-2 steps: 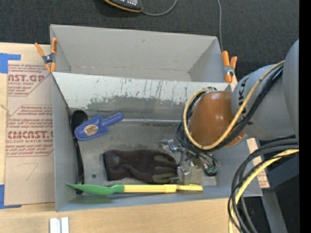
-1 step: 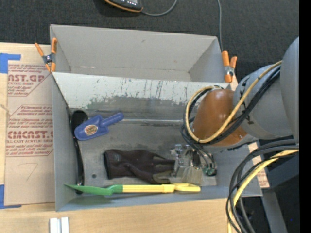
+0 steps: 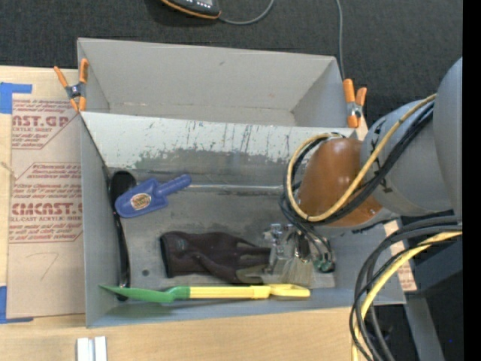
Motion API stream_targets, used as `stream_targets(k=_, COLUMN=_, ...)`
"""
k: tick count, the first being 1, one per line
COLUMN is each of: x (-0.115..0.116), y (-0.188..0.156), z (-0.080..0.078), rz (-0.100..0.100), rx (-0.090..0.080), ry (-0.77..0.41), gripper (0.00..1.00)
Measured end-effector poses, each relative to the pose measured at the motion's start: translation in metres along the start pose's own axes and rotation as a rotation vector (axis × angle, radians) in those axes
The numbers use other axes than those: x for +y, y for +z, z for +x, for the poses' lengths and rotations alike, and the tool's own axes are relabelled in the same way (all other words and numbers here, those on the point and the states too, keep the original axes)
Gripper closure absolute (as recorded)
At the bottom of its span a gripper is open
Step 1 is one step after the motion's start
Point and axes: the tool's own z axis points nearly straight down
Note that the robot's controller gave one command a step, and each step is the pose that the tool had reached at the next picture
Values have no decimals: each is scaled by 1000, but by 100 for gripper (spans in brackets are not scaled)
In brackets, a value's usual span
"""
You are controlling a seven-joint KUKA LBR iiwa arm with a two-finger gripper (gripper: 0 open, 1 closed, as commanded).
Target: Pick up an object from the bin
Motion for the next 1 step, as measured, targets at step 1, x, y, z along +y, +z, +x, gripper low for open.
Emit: stream_targets(k=1, x=-18, y=-90, z=-6, rz=1, rx=-6, ry=-100, gripper=100)
